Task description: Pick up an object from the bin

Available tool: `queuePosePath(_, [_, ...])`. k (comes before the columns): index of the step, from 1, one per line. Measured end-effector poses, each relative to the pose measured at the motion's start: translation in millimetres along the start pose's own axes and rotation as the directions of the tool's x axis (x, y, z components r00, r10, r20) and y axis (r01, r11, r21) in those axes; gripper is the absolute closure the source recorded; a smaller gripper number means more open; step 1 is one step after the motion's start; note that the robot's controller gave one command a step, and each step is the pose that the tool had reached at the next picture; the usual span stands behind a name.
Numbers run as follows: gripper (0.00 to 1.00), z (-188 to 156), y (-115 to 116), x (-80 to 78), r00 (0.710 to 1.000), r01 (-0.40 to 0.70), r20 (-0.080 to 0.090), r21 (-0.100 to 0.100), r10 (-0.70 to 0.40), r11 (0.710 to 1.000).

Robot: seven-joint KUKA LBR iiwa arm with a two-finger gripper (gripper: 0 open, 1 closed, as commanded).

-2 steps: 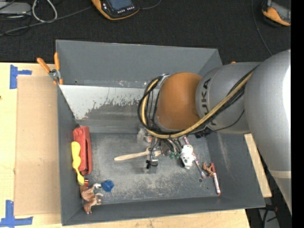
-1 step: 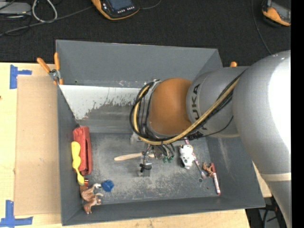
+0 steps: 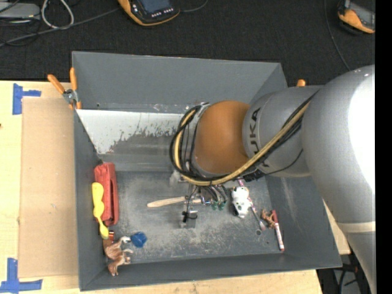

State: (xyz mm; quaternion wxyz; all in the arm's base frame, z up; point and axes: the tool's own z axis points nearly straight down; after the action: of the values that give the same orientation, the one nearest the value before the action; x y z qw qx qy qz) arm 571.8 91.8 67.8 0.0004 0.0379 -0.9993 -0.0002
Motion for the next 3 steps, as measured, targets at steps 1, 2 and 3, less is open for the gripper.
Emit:
queuePosePath(1, [0.00,-0.2,4.0,-0.3,1.000,0.007,0.004,0.000,-0.007,1.000])
queuePosePath(2, [1.00,-0.9,0.9,-0.8,1.000,-0.003,0.002,-0.001,0.003,1.000])
queuePosePath(3, [1.00,-0.9,0.8,-0.8,1.000,-0.002,0.002,-0.002,0.002,1.000])
